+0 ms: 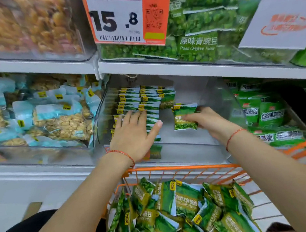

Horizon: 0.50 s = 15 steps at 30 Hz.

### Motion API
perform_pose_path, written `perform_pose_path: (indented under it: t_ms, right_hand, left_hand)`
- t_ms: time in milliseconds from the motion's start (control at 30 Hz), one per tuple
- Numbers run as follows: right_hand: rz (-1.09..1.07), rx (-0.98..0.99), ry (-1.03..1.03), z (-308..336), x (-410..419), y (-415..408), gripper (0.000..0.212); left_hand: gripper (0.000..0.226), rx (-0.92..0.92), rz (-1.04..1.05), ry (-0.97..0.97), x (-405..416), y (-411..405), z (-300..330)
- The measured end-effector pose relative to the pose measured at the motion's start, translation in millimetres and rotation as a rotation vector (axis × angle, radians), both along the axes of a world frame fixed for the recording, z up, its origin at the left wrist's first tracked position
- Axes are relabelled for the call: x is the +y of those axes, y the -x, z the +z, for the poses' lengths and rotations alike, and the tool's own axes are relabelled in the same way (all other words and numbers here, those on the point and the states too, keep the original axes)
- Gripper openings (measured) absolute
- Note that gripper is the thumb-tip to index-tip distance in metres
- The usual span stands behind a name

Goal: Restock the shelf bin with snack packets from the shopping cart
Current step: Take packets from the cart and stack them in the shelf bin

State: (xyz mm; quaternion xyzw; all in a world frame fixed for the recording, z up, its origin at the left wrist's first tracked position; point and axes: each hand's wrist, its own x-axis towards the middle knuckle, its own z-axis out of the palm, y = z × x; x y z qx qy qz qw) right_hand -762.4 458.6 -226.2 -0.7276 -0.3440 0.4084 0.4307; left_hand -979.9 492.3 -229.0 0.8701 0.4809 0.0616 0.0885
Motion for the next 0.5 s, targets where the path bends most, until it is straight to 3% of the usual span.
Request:
perform_pose_path:
  t_ms: [133, 300, 433, 500]
  right_hand:
    - [-0.019, 0.037, 0.039, -19, 37, -1, 0.06]
    - [0.056, 0.109, 0.031, -20, 66, 6, 0.034]
    - [0.02, 0.066, -0.02, -32, 70, 7, 0.042]
    - [-0.001, -0.068, -0.005, -34, 68, 9, 0.042]
  left_hand:
    - [0.08, -0.002, 0.005, 0.019, -1, 0, 1]
    - [0.082, 0.012, -0.001, -0.019, 1, 0, -3]
    - [0.082, 0.008, -0.001, -0.023, 0, -1, -3]
    - [0.085, 0.008, -0.003, -0.044, 0, -1, -4]
